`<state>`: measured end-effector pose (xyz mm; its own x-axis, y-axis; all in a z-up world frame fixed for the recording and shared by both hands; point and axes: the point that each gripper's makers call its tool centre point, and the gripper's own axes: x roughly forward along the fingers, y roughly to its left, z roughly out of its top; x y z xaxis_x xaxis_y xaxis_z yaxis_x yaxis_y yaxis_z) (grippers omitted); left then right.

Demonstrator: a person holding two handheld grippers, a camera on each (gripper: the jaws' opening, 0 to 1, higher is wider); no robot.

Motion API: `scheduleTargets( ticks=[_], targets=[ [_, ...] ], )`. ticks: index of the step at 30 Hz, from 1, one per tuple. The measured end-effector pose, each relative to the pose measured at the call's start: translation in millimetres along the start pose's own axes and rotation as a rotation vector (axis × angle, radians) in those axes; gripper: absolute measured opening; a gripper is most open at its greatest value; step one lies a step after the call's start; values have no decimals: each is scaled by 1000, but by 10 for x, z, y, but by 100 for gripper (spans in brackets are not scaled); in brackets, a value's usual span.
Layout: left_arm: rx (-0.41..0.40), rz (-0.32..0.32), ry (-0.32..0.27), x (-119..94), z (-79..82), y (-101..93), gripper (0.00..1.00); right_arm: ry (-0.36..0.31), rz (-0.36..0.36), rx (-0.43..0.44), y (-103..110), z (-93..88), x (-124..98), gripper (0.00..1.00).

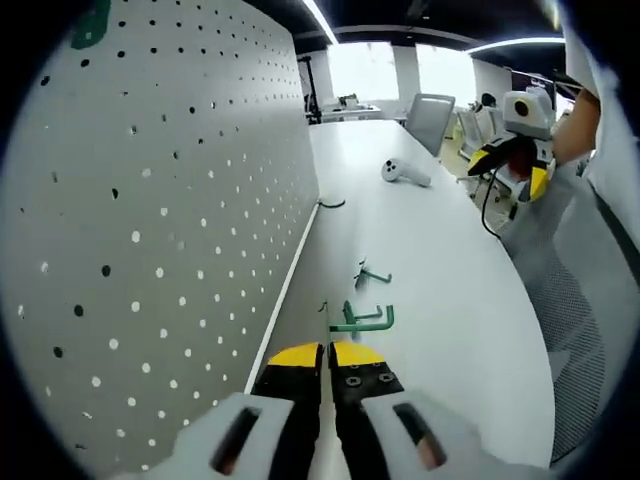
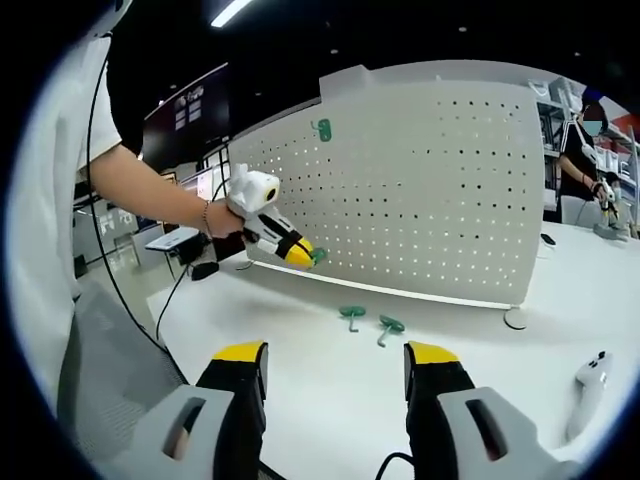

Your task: Insert the hook assembly into the mounting plate slot until the hook locks in place.

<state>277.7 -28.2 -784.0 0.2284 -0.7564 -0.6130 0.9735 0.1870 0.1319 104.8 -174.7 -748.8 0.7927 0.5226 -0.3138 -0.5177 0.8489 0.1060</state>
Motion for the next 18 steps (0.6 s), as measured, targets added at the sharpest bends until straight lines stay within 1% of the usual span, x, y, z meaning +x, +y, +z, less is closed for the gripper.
scheduleTargets(
  ticks=[1, 4, 5, 11, 13, 14, 16, 18],
  targets=[
    [0, 4, -13, -13, 25, -10, 3, -1, 0, 0, 1, 4, 0, 53],
    [3, 16, -24, -46, 62, -23, 3, -3, 7, -9, 18, 9, -2, 53],
    [-11, 23, -43, -66, 103, -20, 3, 1, 5, -11, 16, 4, -3, 53],
    [-36, 67, -90, -163, 213, -6, 3, -2, 3, -7, 11, 9, -7, 52],
    [-53, 75, -119, -196, 263, -26, 3, -4, 1, -6, 8, 13, -9, 52],
    [-61, 81, -130, -208, 272, -22, 3, -6, 0, -8, 6, 17, -11, 52],
    [-60, 93, -129, -235, 267, -47, 3, -7, 0, -7, 5, 19, -12, 51],
    [-67, 99, -145, -270, 286, -73, 3, -11, 0, -1, 6, 27, -12, 52]
  ],
)
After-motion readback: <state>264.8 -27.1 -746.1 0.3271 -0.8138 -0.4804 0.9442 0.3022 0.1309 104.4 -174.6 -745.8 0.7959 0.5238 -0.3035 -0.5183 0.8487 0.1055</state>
